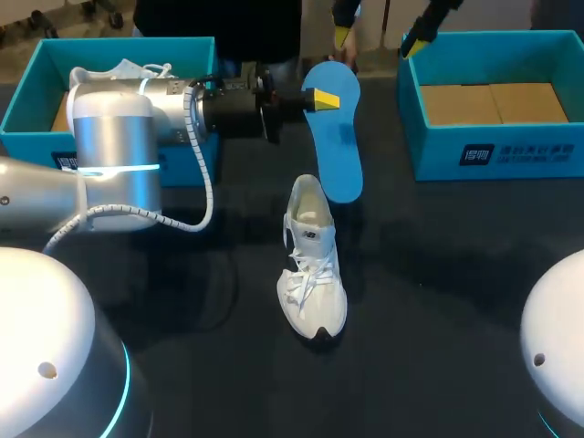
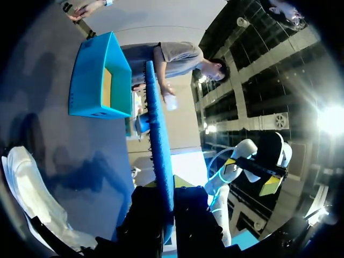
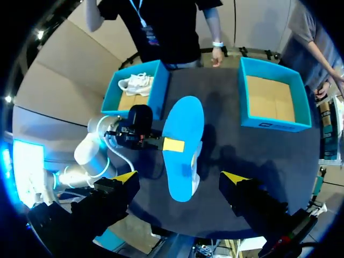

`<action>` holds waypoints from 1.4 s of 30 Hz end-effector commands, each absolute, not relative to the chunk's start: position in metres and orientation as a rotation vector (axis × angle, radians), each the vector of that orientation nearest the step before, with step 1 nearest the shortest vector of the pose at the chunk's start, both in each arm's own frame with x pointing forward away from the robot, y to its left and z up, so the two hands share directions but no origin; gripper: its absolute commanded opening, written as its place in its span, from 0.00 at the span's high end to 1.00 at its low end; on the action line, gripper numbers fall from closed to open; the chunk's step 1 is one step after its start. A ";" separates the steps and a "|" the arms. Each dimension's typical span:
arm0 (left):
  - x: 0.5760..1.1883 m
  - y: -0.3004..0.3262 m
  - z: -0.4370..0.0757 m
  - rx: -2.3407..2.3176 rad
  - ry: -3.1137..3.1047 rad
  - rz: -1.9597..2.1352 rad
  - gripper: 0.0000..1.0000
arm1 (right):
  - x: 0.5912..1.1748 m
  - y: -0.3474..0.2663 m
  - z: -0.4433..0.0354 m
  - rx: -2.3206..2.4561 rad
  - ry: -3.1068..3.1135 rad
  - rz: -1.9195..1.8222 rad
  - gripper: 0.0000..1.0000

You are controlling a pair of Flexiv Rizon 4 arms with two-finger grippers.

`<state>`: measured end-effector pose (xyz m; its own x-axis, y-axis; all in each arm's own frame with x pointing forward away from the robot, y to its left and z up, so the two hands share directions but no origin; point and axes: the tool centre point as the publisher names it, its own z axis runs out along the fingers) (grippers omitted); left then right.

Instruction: Take the shoe out of the shoebox, open the shoe tongue, remove and reinsert the insole, then place the shoe into the shoebox

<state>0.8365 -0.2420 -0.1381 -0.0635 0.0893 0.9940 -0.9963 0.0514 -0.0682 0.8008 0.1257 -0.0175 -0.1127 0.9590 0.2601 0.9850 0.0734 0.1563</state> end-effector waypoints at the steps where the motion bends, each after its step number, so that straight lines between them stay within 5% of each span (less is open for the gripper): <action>1: 0.836 -0.242 -0.138 1.073 -1.217 1.258 1.00 | 0.804 0.132 -0.012 -2.171 -2.361 -0.189 0.00; 42: 0.836 -0.242 -0.138 1.073 -1.217 1.258 1.00 | 0.803 0.159 -0.034 -2.255 -2.494 -0.129 0.00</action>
<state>0.8365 -0.2421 -0.1381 -0.0634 0.0893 0.9940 -0.9963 0.0515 -0.0682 0.8036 0.1573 -0.0354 -0.0903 0.9899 -0.1094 0.9726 0.1112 0.2040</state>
